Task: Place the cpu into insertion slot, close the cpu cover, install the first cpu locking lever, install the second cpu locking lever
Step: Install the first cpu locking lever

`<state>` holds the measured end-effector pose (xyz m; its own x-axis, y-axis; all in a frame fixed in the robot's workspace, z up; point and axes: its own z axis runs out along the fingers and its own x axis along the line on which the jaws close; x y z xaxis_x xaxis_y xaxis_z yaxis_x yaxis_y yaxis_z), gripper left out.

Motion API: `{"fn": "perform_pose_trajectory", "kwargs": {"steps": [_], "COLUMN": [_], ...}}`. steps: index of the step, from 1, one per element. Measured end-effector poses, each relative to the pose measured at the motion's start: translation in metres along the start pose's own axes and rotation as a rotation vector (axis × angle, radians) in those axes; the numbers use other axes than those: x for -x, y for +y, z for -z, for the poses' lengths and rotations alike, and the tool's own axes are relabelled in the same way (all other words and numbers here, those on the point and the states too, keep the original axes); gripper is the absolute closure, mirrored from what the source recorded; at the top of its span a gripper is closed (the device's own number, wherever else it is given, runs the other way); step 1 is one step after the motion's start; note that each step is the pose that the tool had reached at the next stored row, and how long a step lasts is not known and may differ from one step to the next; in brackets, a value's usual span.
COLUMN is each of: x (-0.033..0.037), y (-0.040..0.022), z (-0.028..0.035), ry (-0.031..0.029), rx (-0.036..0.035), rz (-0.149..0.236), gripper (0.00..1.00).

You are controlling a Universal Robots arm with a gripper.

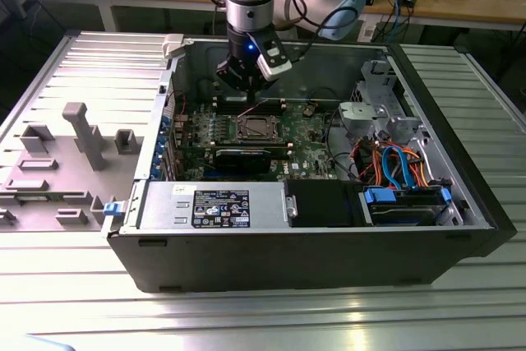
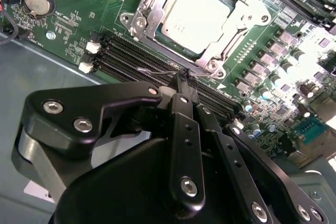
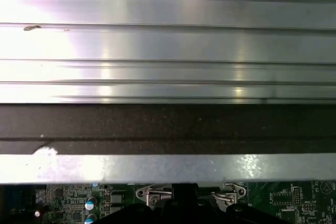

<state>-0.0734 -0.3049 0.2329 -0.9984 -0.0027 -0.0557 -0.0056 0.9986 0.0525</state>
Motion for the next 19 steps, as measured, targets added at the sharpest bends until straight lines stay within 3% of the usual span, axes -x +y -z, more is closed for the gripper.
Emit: {"fn": "perform_pose_trajectory", "kwargs": {"steps": [19], "x": [0.0168], "y": [0.0010], "z": [-0.0101], "ry": [0.0000], "rx": [0.0001], "rz": [0.000], "gripper": [0.89]}}
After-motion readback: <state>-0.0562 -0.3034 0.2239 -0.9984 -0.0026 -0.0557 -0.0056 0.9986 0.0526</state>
